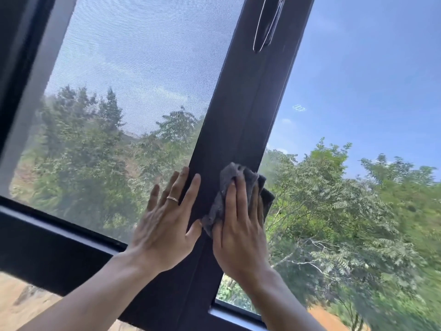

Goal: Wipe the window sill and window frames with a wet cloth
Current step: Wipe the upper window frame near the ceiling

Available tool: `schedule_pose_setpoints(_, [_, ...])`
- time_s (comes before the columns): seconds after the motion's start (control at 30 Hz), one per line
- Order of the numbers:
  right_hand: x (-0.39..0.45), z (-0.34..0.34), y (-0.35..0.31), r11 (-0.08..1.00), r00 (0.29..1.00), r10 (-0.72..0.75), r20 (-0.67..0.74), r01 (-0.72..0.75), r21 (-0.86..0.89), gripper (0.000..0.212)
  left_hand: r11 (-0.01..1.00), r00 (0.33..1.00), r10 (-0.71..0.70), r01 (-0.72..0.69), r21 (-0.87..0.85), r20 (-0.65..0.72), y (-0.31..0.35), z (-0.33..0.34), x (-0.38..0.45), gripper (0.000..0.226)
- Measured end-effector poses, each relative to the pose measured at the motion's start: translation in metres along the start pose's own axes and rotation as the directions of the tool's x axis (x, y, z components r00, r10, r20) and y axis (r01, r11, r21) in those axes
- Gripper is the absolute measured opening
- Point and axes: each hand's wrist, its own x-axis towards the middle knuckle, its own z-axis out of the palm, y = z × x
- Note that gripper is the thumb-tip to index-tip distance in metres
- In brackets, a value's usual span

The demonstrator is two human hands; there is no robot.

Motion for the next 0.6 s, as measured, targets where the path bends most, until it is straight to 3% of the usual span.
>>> schedule_pose_setpoints(0.13, [-0.013,-0.002,0.013,0.992,0.991,-0.092,0.095,0.100,-0.077,0.068,1.000,0.999,0.003,-0.003,0.003,0.044,-0.001,0.005,-0.018,0.095])
schedule_pose_setpoints(0.27, [0.029,-0.011,0.009,0.999,1.000,0.020,0.023,-0.019,-0.049,0.071,1.000,0.999,0.011,-0.011,-0.009,0.047,-0.004,0.011,-0.034,0.098])
schedule_pose_setpoints(0.33, [0.005,0.000,-0.003,0.998,0.997,0.065,0.031,-0.065,-0.005,0.071,1.000,0.998,-0.006,0.008,-0.024,0.055,-0.006,0.014,-0.041,0.099])
schedule_pose_setpoints(0.47, [-0.083,0.027,-0.023,0.999,0.990,-0.028,0.137,0.031,-0.020,0.070,0.999,0.997,-0.017,0.021,-0.046,0.076,-0.008,0.020,-0.059,0.100])
schedule_pose_setpoints(0.6, [-0.072,0.020,-0.009,0.996,0.984,-0.058,0.167,0.069,-0.059,0.072,0.998,0.994,0.054,-0.055,0.004,0.095,-0.010,0.030,-0.075,0.095])
